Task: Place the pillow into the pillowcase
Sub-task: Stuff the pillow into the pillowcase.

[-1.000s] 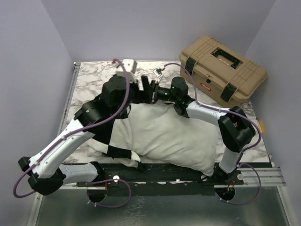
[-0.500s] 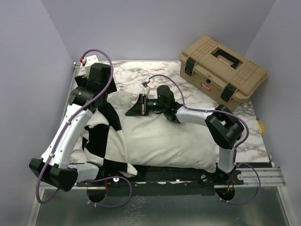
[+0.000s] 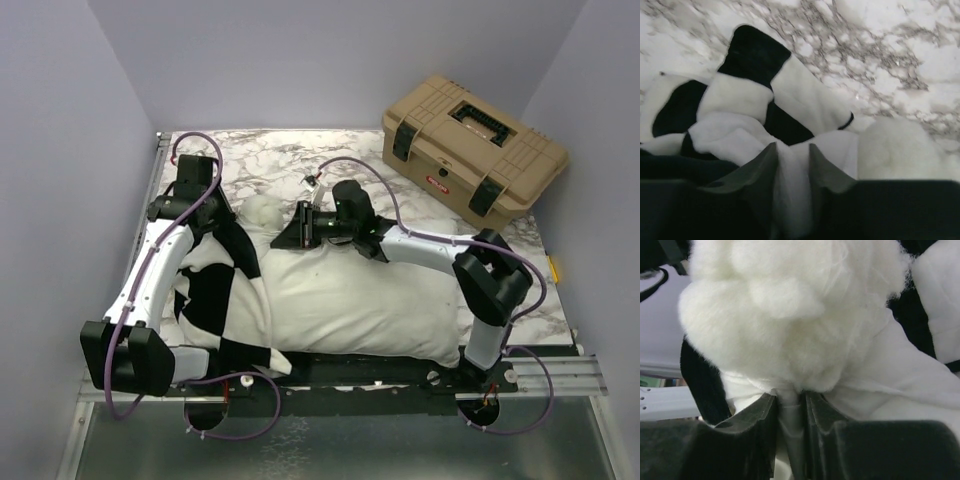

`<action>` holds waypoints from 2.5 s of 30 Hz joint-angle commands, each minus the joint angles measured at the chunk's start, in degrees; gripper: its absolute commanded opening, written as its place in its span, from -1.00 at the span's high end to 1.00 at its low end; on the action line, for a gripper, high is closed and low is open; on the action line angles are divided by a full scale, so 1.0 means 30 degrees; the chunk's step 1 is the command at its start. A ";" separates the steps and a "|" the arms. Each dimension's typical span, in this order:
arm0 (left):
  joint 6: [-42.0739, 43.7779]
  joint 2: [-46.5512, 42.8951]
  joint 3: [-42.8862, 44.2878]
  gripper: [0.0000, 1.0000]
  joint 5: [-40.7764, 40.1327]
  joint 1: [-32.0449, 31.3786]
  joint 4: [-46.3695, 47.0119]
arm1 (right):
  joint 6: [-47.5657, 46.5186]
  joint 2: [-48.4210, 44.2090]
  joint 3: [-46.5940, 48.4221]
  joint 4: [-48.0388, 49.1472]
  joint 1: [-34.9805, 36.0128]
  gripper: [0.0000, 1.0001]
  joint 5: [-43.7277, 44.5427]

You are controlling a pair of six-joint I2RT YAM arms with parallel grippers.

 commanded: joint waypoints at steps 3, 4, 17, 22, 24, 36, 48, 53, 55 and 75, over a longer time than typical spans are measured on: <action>0.0118 -0.1451 -0.1237 1.00 0.4074 0.0007 0.2260 | -0.4522 -0.3760 0.1424 -0.7452 0.0397 -0.32 0.3984; 0.0115 -0.1570 -0.1333 1.00 0.4302 0.0014 0.2356 | -0.5026 -0.4306 0.1737 -0.8008 0.0314 -0.49 0.4549; -0.0128 -0.2906 -0.1753 1.00 0.5024 0.0006 0.2458 | -0.6192 0.0602 1.1330 -1.1735 -0.1190 -0.47 0.1283; -0.0066 -0.3226 -0.1420 1.00 0.4597 0.0014 0.2528 | -0.5748 0.2859 1.2374 -1.2398 -0.1038 -0.23 -0.1210; -0.0008 -0.3326 -0.1044 1.00 0.4303 -0.0016 0.2757 | -0.5123 0.2529 1.0979 -1.1224 -0.0702 -0.09 -0.2216; -0.1563 -0.2413 0.2349 1.00 0.8113 -0.3079 0.6090 | 0.2854 0.2426 0.4402 0.1640 0.1225 0.29 -0.5312; -0.2751 0.0597 0.7708 1.00 0.5631 -1.2180 0.6858 | 1.1489 0.3732 0.2009 1.4082 0.1205 0.46 -0.3857; -0.1786 0.3235 1.0879 1.00 0.5182 -1.5562 0.6831 | 1.1605 0.3605 0.2163 1.3943 0.0742 0.44 -0.2941; -0.1513 0.4131 1.1872 1.00 0.4992 -1.6718 0.6821 | 1.1241 0.3146 0.1864 1.3058 0.0256 0.43 -0.2345; 0.2156 -0.0011 0.5744 0.34 -0.7784 -2.0114 0.5662 | 1.0825 0.3683 0.0129 1.2009 -0.1948 0.15 -0.0828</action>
